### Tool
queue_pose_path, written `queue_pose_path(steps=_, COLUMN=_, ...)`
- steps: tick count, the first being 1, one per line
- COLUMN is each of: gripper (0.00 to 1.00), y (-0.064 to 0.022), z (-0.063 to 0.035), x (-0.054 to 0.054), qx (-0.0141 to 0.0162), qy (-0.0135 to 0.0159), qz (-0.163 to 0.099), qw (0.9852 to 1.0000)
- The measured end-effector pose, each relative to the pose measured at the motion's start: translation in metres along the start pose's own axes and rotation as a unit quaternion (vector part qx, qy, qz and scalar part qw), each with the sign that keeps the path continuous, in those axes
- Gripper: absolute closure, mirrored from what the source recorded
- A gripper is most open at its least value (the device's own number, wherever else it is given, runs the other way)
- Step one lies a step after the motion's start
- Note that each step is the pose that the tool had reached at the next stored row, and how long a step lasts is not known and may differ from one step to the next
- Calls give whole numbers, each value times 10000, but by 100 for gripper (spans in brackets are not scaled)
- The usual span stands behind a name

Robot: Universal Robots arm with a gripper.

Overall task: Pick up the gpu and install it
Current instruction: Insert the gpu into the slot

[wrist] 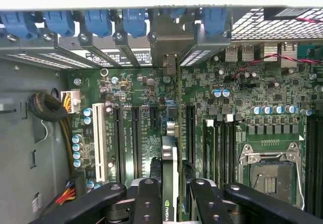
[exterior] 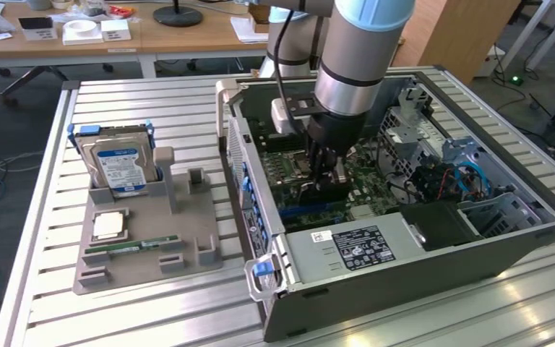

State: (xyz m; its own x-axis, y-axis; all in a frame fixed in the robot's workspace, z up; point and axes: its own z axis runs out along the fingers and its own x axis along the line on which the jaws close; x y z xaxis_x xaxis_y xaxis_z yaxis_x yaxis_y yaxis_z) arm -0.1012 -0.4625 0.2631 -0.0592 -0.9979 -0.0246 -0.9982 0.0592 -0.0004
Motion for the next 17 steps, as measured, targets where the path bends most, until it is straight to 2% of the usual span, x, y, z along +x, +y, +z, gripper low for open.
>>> queue_pose_path(steps=2, gripper=73, y=-3, z=-6, x=-1, qx=2, qy=8, qz=0, qw=10000)
queue_pose_path(steps=3, gripper=73, y=-4, z=-7, x=0, qx=2, qy=23, qz=-2, qw=10000)
queue_pose_path(steps=7, gripper=73, y=-4, z=-7, x=-2, qx=6, qy=122, qz=-1, qw=9999)
queue_pose_path(steps=11, gripper=73, y=-4, z=-8, x=-1, qx=6, qy=127, qz=-2, qw=9999)
queue_pose_path(steps=13, gripper=73, y=-4, z=-8, x=-2, qx=5, qy=113, qz=0, qw=9999)
queue_pose_path(steps=17, gripper=73, y=-19, z=-33, x=-3, qx=3, qy=103, qz=-1, qw=9999)
